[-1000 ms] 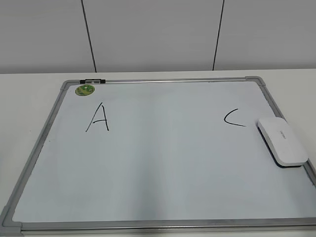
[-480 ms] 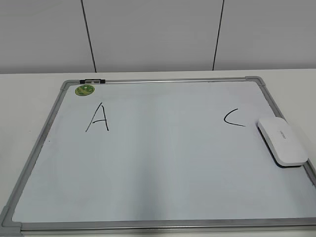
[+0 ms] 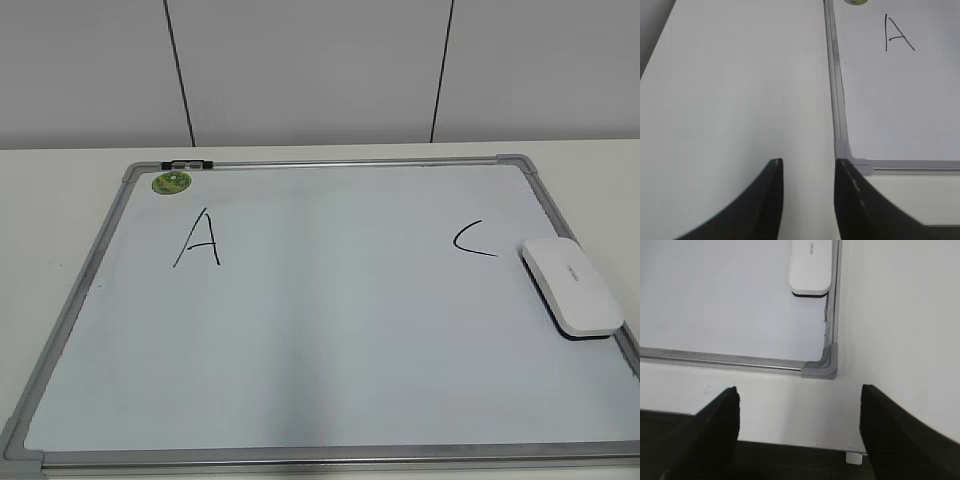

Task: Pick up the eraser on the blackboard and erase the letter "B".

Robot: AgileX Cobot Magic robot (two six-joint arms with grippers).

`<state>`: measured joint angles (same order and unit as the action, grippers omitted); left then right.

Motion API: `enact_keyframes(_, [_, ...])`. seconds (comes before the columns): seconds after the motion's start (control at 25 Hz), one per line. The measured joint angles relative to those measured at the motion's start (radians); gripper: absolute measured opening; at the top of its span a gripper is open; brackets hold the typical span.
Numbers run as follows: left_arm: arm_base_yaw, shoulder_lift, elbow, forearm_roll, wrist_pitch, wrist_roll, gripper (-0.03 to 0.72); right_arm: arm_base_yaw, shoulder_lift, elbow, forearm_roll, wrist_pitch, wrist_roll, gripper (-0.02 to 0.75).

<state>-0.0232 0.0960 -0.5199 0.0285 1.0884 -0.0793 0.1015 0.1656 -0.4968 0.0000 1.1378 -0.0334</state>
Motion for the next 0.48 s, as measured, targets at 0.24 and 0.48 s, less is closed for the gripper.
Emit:
enact_keyframes(0.24, [0.002,-0.061,0.0,0.0,0.005,0.0,0.259,-0.076,-0.11,0.0,0.0,0.004,0.0,0.554])
enact_keyframes(0.48, [0.002,-0.08,0.0,0.0,0.01,0.0,0.254,-0.107,-0.182,0.0,0.0,0.006,0.0,0.554])
